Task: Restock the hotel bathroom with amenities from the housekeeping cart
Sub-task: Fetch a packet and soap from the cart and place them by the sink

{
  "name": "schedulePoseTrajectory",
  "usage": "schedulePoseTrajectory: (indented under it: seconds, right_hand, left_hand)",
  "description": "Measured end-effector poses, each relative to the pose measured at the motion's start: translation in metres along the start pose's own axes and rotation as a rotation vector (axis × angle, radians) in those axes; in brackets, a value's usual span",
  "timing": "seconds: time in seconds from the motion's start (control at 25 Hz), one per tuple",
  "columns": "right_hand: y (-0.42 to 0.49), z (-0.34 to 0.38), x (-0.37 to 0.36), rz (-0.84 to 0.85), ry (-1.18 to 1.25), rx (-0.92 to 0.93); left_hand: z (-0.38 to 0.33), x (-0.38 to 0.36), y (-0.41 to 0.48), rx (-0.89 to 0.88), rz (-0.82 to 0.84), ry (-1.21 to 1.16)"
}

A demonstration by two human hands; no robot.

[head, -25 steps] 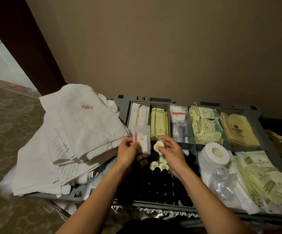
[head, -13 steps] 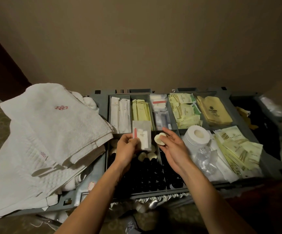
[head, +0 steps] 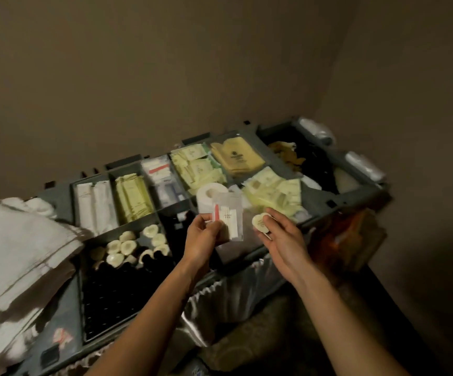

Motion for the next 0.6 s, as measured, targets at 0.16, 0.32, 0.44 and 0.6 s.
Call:
schedulePoseTrajectory:
  seconds: [0.16, 0.32, 0.44, 0.6]
  right_hand:
    - [-0.035, 0.038, 0.102, -0.093, 0.101, 0.045]
    - [-0.079, 0.077, 0.208, -0.17, 0.167, 0.098]
    - [-0.114, 0.098, 0.283, -0.244, 0.217, 0.132]
    - [-0.175, 0.123, 0.394, -0.389, 0.313, 0.25]
  left_hand:
    - [0.021, -0.098, -0.046, 0.025, 0.14, 0.055]
    - [0.048, -0.207, -0.104, 0.027, 0.299, 0.065]
    - [0.071, -0.277, -0.146, 0.053, 0.418, 0.098]
    - [0.108, -0.377, -0.214, 0.106, 0.62, 0.151]
Point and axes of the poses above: each hand's wrist, its own y-axis towards the middle knuckle, its own x-axis out of the back of the hand, z = x × y, the point moved 9 cm from there along y, towards the middle knuckle, and after that the axes turned 7 degrees about -x, right-handed, at the moved point
